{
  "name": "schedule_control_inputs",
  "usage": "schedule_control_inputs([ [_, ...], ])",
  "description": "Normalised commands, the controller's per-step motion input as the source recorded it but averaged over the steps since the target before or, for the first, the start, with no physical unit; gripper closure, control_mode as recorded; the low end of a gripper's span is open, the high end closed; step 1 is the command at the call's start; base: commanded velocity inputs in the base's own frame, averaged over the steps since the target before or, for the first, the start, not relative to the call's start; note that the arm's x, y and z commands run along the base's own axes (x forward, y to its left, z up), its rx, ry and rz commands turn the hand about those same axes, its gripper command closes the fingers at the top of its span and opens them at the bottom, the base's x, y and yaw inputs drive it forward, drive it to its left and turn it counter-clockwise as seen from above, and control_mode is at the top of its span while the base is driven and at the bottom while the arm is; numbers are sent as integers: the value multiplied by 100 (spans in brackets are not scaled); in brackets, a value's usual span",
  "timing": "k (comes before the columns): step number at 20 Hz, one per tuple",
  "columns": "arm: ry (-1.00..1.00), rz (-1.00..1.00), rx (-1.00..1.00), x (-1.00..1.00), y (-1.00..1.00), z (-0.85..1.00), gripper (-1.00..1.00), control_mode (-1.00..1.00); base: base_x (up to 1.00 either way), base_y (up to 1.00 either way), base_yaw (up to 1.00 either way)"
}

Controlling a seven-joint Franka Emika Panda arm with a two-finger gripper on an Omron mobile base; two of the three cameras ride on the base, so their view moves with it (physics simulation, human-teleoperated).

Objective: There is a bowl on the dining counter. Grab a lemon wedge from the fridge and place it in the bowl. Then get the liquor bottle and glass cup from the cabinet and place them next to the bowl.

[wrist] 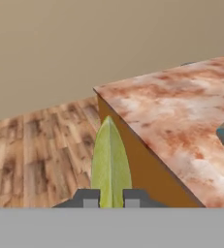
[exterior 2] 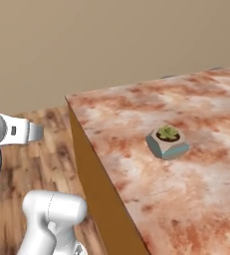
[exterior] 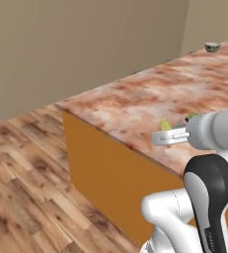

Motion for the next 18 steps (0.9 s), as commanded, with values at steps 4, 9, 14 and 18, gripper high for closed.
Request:
schedule_control_inputs([
  [4, 0, 0, 0, 0, 0, 0, 100, 100, 68, 36, -28],
  [9, 0, 0, 0, 0, 0, 0, 100, 100, 83, 65, -23],
  [14, 0, 0, 0, 0, 0, 0, 100, 100, 78, 86, -18],
  [18, 0, 0, 0, 0, 0, 0, 100, 100, 75, 94, -15],
])
